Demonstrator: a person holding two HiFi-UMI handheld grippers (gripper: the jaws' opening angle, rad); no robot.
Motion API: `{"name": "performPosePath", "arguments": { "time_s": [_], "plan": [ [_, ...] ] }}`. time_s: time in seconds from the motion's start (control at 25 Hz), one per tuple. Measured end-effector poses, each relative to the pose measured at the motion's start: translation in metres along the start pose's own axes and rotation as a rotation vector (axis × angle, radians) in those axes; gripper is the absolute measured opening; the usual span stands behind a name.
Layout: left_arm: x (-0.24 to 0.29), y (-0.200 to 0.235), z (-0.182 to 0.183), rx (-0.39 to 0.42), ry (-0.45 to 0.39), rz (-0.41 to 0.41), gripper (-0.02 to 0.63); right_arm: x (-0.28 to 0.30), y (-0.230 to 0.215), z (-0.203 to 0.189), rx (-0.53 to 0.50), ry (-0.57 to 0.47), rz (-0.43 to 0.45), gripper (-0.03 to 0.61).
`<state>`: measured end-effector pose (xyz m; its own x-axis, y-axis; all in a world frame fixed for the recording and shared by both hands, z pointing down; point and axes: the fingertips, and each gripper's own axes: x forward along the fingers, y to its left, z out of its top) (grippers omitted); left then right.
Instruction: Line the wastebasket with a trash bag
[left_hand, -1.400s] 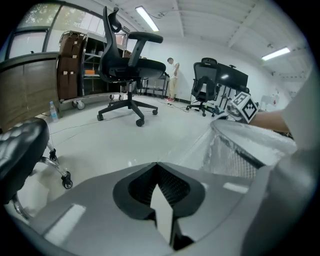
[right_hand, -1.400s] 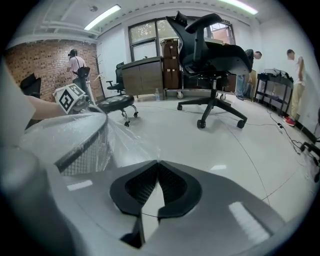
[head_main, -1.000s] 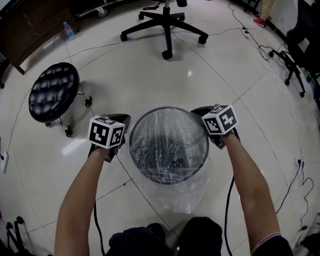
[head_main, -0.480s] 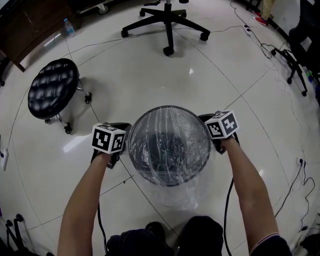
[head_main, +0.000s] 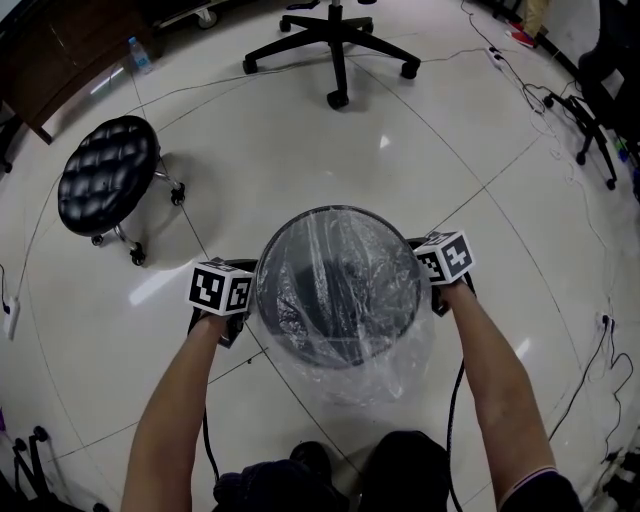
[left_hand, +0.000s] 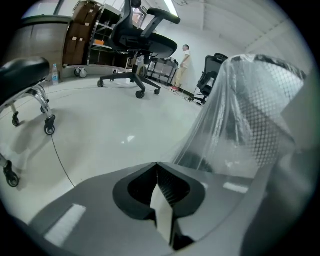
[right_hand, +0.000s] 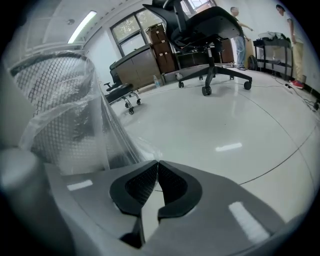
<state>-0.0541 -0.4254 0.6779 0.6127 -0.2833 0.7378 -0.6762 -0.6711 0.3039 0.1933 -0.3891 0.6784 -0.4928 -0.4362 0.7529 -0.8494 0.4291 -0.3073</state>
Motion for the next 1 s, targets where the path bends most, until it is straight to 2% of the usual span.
{"name": "performPosePath", "arguments": {
  "time_s": [0.48,0.64,0.8,1.0],
  "plan": [
    [0.007,-0.008,-0.019,-0.057,0.009,-0.011,0.011,0.002,0.001,-0.019,0.063,-0.029,0.066,0.031],
    [0.002,-0.007,-0.013,-0.081,-0.016,0.001,0.015,-0.003,0.007,-0.014,0.065,-0.041,0.068,0.058],
    [-0.008,-0.003,-0.003,-0.087,-0.052,0.033,0.064,-0.014,0.002,-0.009,0.069,-0.061,0.070,0.127],
    [-0.031,-0.001,0.015,-0.085,-0.119,0.061,0.092,-0.039,0.001,0.005,0.086,-0.116,0.090,0.143]
  ]
}}
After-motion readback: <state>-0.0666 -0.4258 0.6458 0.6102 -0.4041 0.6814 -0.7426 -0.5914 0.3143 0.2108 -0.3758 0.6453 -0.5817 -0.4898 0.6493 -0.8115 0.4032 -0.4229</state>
